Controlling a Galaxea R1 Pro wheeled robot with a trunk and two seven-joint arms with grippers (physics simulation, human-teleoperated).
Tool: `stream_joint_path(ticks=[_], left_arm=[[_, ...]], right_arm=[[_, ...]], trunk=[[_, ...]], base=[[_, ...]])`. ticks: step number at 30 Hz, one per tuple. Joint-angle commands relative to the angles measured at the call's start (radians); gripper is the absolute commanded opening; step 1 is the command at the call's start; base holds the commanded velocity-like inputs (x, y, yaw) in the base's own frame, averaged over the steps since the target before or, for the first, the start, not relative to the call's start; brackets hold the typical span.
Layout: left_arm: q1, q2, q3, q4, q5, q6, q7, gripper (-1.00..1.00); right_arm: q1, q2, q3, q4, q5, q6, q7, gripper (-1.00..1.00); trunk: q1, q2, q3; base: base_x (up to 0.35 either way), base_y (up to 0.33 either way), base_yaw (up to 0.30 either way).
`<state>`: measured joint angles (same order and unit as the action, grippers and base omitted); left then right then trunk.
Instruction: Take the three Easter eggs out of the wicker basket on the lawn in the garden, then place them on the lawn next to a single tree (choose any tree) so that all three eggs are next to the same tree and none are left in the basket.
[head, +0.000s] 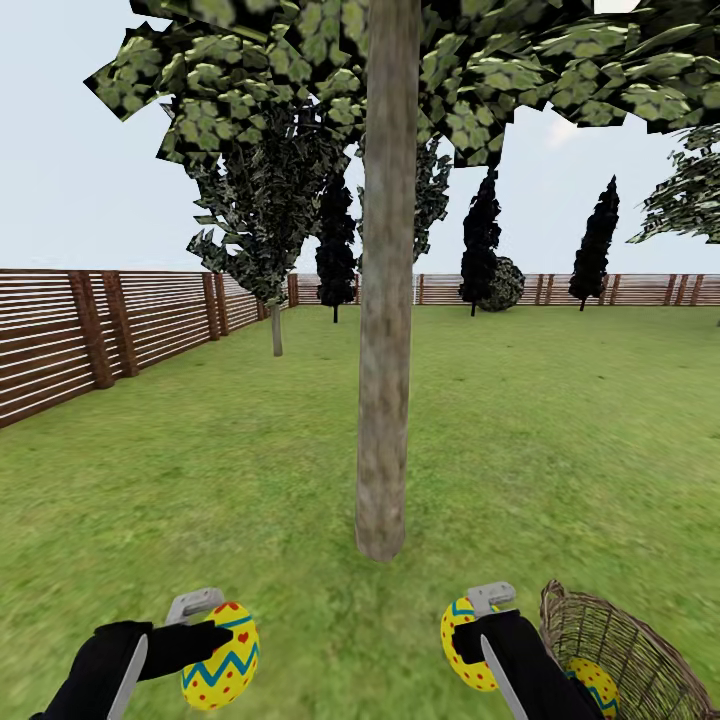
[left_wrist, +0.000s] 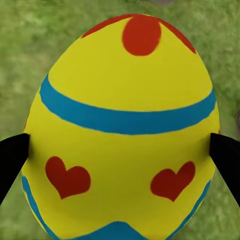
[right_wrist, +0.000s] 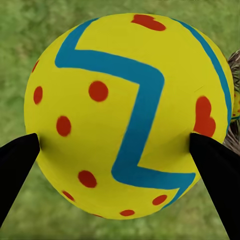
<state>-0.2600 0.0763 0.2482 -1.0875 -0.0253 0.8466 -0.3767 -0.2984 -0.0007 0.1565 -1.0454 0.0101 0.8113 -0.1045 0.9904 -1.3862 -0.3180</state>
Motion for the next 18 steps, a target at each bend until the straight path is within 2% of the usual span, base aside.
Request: stream_joint_path(ticks=[1, 3, 14, 18], left_arm=[[-0.001, -0.001, 0.017, -0.003, 0.0, 0.003, -0.008, -1.0], [-0.001, -0.006, 0.036, -0.028, 0.002, 0.001, -0.01, -1.0], [-0.001, -0.008, 0.064, -0.036, 0.009, 0.002, -0.018, -1.0], [0.0, -0.01, 0.096, -0.034, 0.011, 0.001, -0.023, -1.0]], right_arm=[[-0.001, 0.0, 0.002, -0.001, 0.0, 0.005, -0.004, -1.0], [-0.001, -0.001, 0.002, -0.001, 0.0, 0.005, -0.003, -1.0], [-0.001, 0.001, 0.003, -0.001, 0.001, 0.003, -0.003, -1.0], [-0.001, 0.001, 0.003, -0.001, 0.001, 0.003, -0.003, -1.0]], trunk=[[0.0, -0.001, -0.001], [0.0, -0.001, -0.001], [0.0, -0.001, -0.001], [0.0, -0.001, -0.001]], base=[[0.0, 0.0, 0.0], [0.0, 0.0, 0.0], [0.0, 0.0, 0.0], [0.0, 0.0, 0.0]])
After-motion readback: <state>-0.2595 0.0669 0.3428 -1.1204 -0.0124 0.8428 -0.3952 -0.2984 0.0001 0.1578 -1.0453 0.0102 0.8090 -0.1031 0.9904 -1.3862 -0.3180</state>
